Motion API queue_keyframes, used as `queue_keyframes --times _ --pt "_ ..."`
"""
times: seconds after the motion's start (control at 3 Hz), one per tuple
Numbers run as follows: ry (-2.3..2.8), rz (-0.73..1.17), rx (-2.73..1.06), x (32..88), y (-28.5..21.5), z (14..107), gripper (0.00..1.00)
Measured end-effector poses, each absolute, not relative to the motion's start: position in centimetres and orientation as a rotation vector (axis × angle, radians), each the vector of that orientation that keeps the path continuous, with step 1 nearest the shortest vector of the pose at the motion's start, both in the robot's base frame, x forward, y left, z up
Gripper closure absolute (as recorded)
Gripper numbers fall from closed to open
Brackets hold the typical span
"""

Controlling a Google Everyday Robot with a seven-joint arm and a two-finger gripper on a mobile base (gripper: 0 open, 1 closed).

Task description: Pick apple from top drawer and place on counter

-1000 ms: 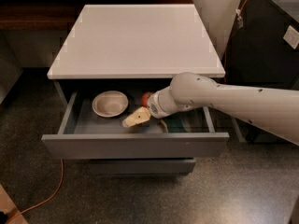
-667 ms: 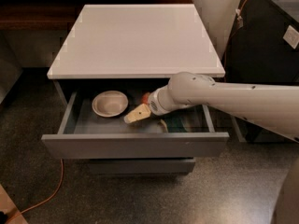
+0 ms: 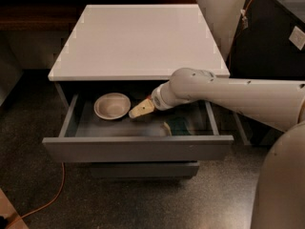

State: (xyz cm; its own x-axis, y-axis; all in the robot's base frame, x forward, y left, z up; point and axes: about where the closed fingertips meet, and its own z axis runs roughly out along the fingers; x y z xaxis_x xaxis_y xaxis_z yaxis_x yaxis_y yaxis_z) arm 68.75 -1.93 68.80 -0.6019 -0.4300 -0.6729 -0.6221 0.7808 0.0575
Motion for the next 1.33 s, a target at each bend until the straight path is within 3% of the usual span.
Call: queue_keyframes --times 1.33 --pt "2.304 0.345 -0.619 74.6 -3.1 63.0 0.00"
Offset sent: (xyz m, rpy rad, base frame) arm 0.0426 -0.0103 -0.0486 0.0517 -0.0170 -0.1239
